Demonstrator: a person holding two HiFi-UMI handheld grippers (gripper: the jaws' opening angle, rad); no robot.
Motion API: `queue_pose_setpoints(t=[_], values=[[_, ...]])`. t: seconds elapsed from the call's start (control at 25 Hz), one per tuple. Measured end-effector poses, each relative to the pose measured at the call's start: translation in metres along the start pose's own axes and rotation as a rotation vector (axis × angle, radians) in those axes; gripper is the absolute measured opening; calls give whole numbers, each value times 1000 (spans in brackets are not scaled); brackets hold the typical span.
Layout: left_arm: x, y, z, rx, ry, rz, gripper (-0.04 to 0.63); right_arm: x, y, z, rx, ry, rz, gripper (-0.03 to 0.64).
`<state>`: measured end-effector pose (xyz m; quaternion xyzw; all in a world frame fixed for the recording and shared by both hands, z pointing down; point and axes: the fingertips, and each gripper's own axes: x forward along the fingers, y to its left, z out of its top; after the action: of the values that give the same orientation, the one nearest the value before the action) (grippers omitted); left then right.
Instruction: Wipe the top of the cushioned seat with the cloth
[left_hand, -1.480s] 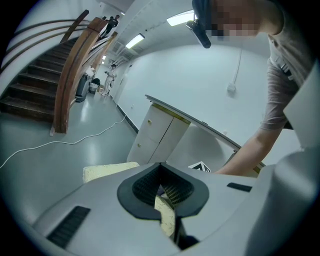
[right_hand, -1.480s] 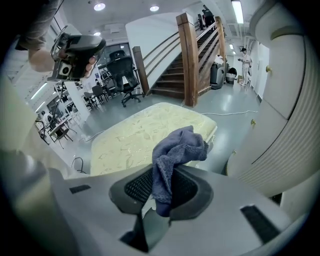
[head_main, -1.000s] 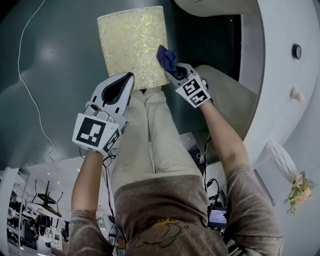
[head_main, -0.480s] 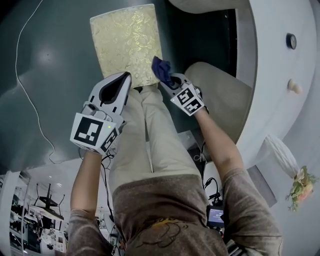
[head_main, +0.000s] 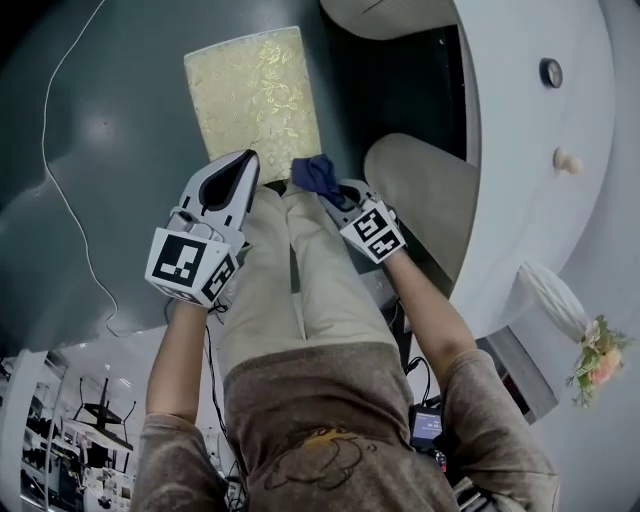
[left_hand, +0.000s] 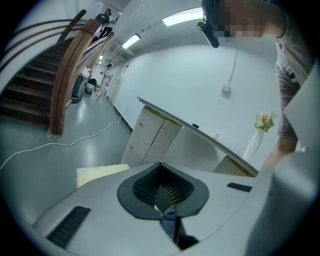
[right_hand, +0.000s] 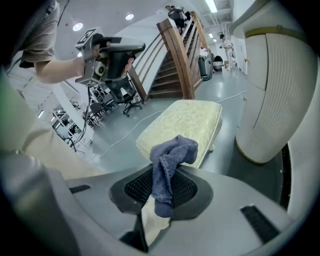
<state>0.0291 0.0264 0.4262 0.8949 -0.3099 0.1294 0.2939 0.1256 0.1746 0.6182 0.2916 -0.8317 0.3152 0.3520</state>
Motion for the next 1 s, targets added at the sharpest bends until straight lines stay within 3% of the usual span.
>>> queue_pose_setpoints(t=[0.2,0.32,0.52,0.8,1.0], values=[[-21,10,33,3,-30,40,15,-31,-5,62,22,-103,-66,89],[-46,7,73,16,-51,51,15,-66,-4,117,34,-168,-115,89],[-42,-3,150,80,-113,76,15,-117,-43,209,23,-335,-159,89],[-109,-43,243,225,-199,74,15,-204,-10,340,9,-579,-133,91],[-163,-58,277,250,-253,89,15,-269,27,393,-34,-686,-132,92]])
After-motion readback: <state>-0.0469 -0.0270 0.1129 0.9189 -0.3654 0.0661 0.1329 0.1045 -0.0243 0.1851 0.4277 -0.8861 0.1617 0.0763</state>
